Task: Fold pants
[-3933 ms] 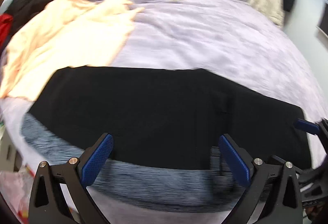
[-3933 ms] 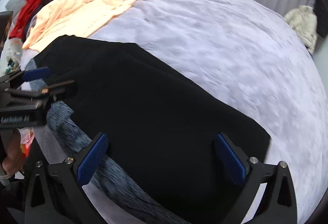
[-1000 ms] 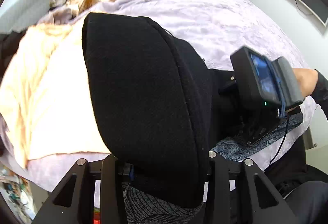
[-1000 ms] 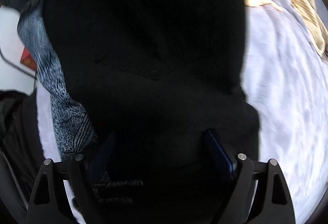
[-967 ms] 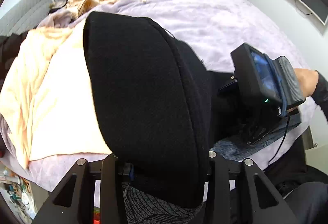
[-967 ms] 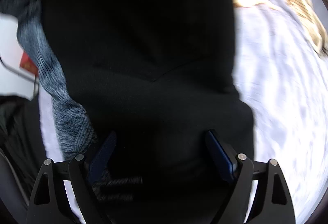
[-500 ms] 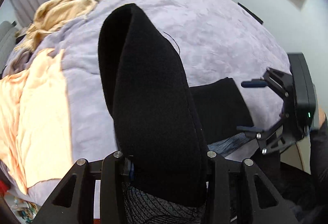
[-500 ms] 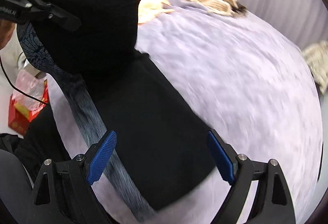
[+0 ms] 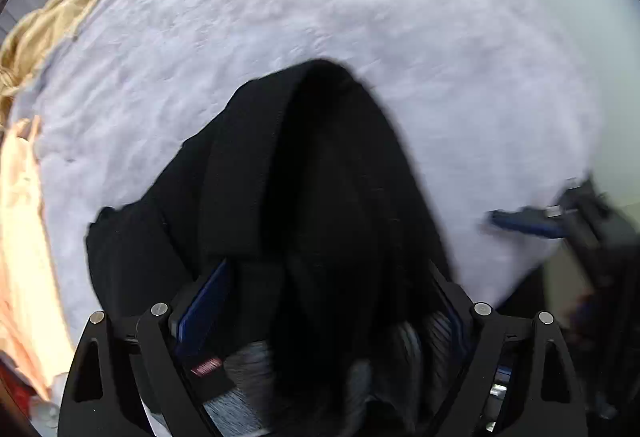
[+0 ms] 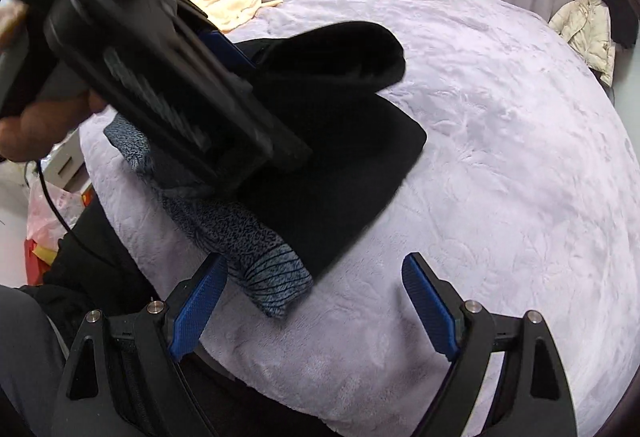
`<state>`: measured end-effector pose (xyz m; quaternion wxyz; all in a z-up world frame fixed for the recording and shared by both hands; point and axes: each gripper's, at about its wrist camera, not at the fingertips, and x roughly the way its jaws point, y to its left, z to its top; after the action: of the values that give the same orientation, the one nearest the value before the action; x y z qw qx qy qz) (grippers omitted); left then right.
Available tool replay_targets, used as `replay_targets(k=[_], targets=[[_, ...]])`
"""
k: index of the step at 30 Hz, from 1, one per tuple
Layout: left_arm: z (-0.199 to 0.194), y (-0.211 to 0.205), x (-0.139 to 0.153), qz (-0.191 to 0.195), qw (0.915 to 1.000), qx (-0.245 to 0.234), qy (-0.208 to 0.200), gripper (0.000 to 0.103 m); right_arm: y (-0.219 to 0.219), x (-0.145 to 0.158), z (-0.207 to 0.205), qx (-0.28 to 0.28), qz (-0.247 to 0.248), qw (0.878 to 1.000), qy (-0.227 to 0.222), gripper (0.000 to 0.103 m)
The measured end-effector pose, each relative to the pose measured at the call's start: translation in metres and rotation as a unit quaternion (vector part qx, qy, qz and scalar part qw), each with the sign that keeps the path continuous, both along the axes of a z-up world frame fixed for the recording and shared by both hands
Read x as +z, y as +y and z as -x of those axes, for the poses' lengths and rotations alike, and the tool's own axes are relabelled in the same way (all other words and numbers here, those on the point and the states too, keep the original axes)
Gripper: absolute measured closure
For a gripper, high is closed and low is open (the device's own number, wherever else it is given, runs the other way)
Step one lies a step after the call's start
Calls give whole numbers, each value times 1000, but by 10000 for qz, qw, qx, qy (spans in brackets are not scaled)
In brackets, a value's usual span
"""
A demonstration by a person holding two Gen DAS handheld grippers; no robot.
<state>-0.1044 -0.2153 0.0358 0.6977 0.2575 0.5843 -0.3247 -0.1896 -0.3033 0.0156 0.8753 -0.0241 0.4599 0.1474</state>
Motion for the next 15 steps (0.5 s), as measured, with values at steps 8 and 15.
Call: replay_targets(k=[8, 15], targets=[[0, 46, 58, 1367, 9896, 431, 105, 10, -23, 18, 9, 110, -1292, 9915, -83, 11], [-51, 128, 30, 1439, 9751, 1687, -97, 9, -4, 14, -11, 64, -1870, 9822, 166, 9]])
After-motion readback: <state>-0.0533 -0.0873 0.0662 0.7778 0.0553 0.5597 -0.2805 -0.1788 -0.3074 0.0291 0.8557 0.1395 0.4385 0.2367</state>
